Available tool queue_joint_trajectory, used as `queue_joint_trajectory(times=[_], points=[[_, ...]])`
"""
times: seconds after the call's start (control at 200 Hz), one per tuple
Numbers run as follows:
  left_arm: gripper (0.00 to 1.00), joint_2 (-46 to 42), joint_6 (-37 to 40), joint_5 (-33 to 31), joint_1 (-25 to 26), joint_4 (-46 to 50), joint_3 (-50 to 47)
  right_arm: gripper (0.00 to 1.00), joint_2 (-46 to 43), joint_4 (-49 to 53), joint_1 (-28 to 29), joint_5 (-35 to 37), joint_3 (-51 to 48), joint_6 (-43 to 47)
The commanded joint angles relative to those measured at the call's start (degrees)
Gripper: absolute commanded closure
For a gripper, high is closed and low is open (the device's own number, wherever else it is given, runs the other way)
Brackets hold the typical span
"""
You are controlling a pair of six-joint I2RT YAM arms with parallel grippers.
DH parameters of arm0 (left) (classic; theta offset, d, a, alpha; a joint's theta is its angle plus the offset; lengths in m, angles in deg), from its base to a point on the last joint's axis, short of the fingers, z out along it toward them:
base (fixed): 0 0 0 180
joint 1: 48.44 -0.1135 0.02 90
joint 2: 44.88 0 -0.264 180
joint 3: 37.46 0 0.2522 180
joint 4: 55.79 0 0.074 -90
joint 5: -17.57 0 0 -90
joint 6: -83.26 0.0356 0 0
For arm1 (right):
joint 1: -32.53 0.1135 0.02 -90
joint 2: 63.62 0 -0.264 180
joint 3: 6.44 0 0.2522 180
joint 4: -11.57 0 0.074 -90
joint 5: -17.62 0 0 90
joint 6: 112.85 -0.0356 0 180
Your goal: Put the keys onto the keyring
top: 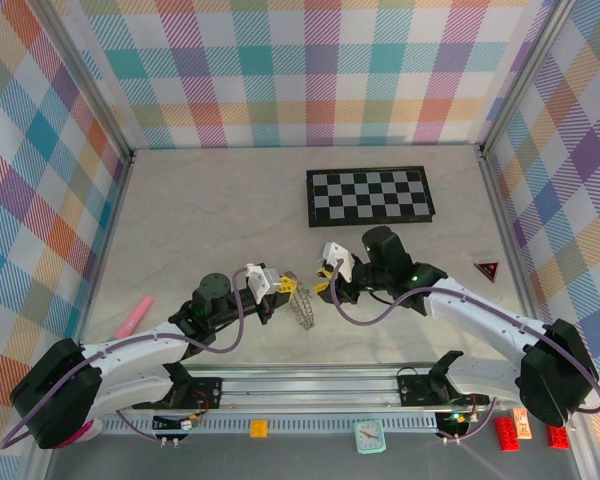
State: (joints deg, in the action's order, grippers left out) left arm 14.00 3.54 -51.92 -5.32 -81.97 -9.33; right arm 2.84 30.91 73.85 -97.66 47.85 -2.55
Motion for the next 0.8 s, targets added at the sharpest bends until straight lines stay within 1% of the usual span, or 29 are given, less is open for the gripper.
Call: queue_joint_trajectory(times=[0.0, 0.11, 0.215, 0.3, 0.435, 0.585, 0.675, 0.795], points=[[1.00, -1.02, -2.46, 2.05, 0.51, -4.69, -0.48, 0.57, 0.06, -4.43, 1.10, 0.60, -1.83, 4.48], [1.00, -1.80, -2.37, 2.85, 0.57, -3.65, -0.74, 0.57, 0.55, -6.77, 2.30, 0.73, -2.39, 7.73], [1.00, -2.26, -2.12, 3.39, 0.52, -3.56, -0.92, 0.57, 2.29, -5.66, 2.82, -1.45, -1.16, 9.89], [1.00, -2.31, -1.80, 3.65, 0.55, -3.55, -0.92, 0.58, 4.03, -4.40, 3.06, -3.01, 0.21, 10.03], [1.00, -2.62, -1.58, 4.01, 0.55, -3.62, -0.92, 0.61, 5.31, -3.83, 3.33, -1.51, 1.13, 10.37], [1.00, -2.62, -1.41, 4.70, 0.56, -4.00, -0.84, 0.65, 6.00, -3.82, 3.44, -2.10, 1.62, 10.39], [1.00, -2.35, -1.41, 4.88, 0.56, -4.42, -0.84, 0.69, 6.63, -3.66, 3.63, -2.56, 1.94, 10.37], [1.00, -2.26, -1.41, 5.15, 0.56, -4.95, -0.84, 0.77, 7.02, -3.35, 3.81, -3.11, 2.36, 10.39]])
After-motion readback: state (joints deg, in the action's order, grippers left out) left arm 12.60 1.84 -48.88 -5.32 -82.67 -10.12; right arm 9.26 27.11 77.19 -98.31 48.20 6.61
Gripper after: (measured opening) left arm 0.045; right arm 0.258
